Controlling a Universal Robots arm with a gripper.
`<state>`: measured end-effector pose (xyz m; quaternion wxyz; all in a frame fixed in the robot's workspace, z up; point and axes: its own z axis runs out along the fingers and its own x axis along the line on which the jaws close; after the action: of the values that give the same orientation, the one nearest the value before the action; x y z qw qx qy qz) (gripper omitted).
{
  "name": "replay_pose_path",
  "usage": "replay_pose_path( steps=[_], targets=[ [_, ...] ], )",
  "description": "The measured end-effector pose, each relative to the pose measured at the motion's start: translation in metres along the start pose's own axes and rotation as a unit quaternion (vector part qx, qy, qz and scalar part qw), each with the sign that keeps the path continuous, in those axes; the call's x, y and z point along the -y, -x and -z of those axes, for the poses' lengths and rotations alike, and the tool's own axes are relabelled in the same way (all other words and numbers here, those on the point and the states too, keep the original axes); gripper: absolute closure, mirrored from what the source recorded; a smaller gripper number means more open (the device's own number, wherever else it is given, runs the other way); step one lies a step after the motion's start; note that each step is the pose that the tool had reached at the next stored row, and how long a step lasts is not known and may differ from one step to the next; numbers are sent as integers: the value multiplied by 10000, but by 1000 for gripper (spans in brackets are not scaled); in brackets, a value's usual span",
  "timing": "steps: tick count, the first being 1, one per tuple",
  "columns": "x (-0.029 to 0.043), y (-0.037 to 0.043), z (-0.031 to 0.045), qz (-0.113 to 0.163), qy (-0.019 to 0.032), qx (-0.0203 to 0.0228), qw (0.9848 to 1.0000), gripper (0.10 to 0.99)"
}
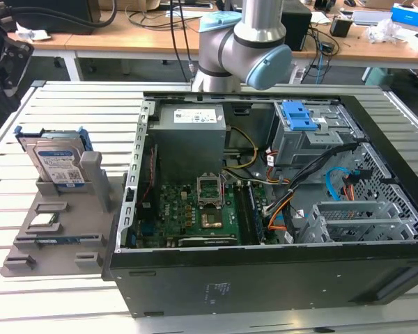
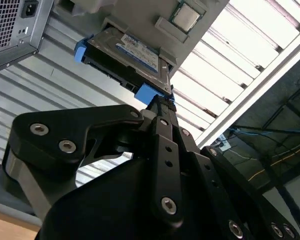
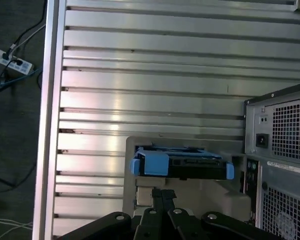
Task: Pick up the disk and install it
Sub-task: 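Pick up the disk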
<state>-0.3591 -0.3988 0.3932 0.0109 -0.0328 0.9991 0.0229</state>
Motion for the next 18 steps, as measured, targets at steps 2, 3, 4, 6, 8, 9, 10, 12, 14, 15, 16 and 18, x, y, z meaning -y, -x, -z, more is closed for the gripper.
replay_pose_path(
  steps=[2,3,4,6,8,9,10,12,14,15,16,18],
  targets=[
    [0,0,0,218,5,-10,9998,980],
    [0,0,0,293,7,-13,9996,980],
    [0,0,0,443,10,-20,9990,980],
    [0,0,0,662,15,-30,9978,980],
    [0,0,0,892,20,-41,9960,980],
    [0,0,0,1061,24,-48,9943,980],
    [0,0,0,1180,27,-54,9930,980],
    [0,0,0,1318,30,-60,9913,980],
    [0,0,0,1567,36,-71,9876,980],
    [0,0,0,1628,38,-74,9866,980],
    [0,0,0,1699,39,-77,9854,980],
    [0,0,0,1843,43,-84,9828,980]
  ],
)
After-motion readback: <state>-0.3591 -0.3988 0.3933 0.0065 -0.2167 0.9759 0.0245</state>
